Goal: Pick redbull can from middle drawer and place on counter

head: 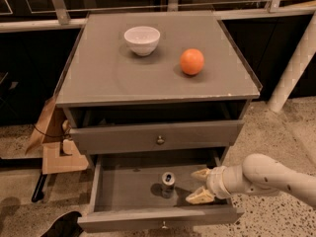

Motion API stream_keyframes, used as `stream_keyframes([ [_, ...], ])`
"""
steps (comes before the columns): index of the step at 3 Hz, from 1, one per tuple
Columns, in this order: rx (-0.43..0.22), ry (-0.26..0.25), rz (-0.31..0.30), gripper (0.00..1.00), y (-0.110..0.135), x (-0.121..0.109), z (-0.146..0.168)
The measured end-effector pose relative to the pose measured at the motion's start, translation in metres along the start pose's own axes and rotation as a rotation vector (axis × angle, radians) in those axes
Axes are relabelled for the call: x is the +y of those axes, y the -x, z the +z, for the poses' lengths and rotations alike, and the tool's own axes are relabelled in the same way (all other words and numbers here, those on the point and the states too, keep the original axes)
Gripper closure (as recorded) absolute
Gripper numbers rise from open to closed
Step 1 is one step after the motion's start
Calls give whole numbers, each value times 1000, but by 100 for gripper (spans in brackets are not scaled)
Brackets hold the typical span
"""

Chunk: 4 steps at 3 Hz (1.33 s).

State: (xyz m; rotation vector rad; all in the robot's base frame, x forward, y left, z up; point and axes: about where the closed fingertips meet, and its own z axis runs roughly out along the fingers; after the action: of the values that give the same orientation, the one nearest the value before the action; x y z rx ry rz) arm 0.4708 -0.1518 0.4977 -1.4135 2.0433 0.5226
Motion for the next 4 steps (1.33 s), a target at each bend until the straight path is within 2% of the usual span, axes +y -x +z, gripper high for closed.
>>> stream_keyframes([
  [1,-18,8,-1,23,-1,-1,9],
  [2,-41,11,0,27,0,-7,25],
  [4,-83,28,17,28,1,-18,63],
])
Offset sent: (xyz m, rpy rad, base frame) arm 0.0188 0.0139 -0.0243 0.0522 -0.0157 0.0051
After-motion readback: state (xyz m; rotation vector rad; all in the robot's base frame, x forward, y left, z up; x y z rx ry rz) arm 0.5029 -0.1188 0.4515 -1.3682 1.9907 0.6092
